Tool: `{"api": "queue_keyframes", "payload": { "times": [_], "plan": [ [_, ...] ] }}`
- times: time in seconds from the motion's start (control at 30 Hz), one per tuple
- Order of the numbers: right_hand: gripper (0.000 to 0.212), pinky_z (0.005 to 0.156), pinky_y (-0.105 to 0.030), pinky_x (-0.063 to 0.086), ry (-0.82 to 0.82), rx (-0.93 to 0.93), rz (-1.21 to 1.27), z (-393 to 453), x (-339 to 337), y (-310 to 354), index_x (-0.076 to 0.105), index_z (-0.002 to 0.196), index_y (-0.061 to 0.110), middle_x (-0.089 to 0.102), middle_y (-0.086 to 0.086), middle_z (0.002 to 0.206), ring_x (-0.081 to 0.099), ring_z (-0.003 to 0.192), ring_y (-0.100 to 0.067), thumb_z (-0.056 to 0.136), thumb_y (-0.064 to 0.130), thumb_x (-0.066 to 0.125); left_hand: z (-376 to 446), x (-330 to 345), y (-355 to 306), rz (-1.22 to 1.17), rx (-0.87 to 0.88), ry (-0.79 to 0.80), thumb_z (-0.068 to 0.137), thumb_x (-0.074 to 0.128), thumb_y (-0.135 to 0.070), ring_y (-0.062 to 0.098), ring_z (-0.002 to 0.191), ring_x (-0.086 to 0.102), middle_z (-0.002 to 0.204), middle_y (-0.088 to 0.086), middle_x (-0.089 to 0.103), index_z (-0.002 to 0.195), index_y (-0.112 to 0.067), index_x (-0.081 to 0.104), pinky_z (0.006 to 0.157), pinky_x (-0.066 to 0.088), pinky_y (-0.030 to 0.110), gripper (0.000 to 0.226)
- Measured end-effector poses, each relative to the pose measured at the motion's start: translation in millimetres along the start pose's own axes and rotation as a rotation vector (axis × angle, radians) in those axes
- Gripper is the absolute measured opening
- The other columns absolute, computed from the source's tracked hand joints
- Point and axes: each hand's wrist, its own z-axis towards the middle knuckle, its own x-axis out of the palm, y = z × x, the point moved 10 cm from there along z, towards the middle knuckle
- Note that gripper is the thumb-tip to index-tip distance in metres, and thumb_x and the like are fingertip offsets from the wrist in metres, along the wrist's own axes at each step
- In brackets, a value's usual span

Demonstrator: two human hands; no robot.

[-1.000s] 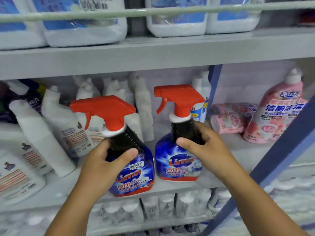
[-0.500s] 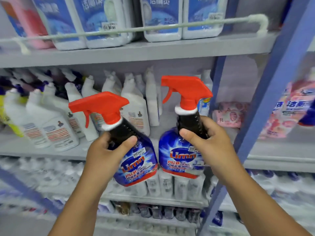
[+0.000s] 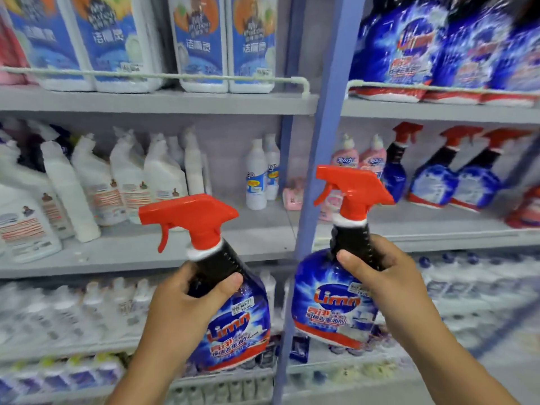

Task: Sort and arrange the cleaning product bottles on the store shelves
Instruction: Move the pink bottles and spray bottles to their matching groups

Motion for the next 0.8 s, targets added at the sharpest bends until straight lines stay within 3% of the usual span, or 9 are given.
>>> {"api": "queue_keyframes", "payload": {
  "times": [0.23, 0.37, 0.5, 0.67, 0.8],
  "plan": [
    [0.019, 0.07, -0.036, 0.057, -0.155, -0.027, 0.057, 16.5, -119.5, -9.1, 0.075, 0.1, 0.024, 0.079, -0.004, 0.09, 0.077, 0.082, -0.023, 0.082, 0.018, 0.076, 1.2, 126.7, -41.1, 0.014, 0.09, 0.139, 0.079, 0.083, -0.026, -0.005, 0.071, 0.069, 0.078, -0.023, 0.075, 0.084, -0.034, 0.071, 0.065, 0.045, 0.024, 0.016],
    [0.026, 0.082, -0.047, 0.06, -0.187, -0.064, 0.065, 55.6, -195.5, -24.5, 0.077, 0.1, 0.031, 0.079, -0.006, 0.095, 0.076, 0.09, -0.028, 0.074, 0.032, 0.078, 13.6, 213.2, -63.3, 0.001, 0.116, 0.175, 0.078, 0.084, -0.025, 0.0, 0.073, 0.072, 0.082, -0.018, 0.077, 0.088, -0.032, 0.073, 0.068, 0.049, 0.026, 0.016],
    [0.037, 0.081, -0.044, 0.058, -0.217, -0.136, 0.085, 114.6, -276.2, -42.3, 0.076, 0.102, 0.033, 0.079, -0.003, 0.095, 0.075, 0.088, -0.021, 0.067, 0.041, 0.079, 34.8, 303.9, -91.1, 0.001, 0.184, 0.136, 0.077, 0.084, -0.024, -0.003, 0.073, 0.072, 0.081, -0.019, 0.077, 0.087, -0.031, 0.073, 0.069, 0.05, 0.025, 0.017],
    [0.026, 0.087, -0.048, 0.057, -0.181, -0.2, 0.049, 201.1, -366.4, -54.2, 0.075, 0.102, 0.035, 0.078, -0.002, 0.096, 0.073, 0.091, -0.022, 0.081, 0.022, 0.081, 65.4, 415.8, -124.7, 0.021, 0.25, 0.09, 0.08, 0.083, -0.02, -0.01, 0.067, 0.067, 0.075, -0.028, 0.073, 0.085, -0.031, 0.069, 0.06, 0.047, 0.008, 0.018],
    [0.026, 0.089, -0.046, 0.056, -0.076, -0.197, 0.025, 267.9, -411.9, -63.7, 0.074, 0.105, 0.035, 0.078, -0.001, 0.099, 0.072, 0.095, -0.022, 0.083, 0.023, 0.082, 94.3, 482.1, -132.3, 0.053, 0.241, 0.043, 0.079, 0.085, -0.025, -0.005, 0.072, 0.07, 0.08, -0.023, 0.075, 0.085, -0.032, 0.071, 0.07, 0.05, 0.026, 0.017]
  ]
}}
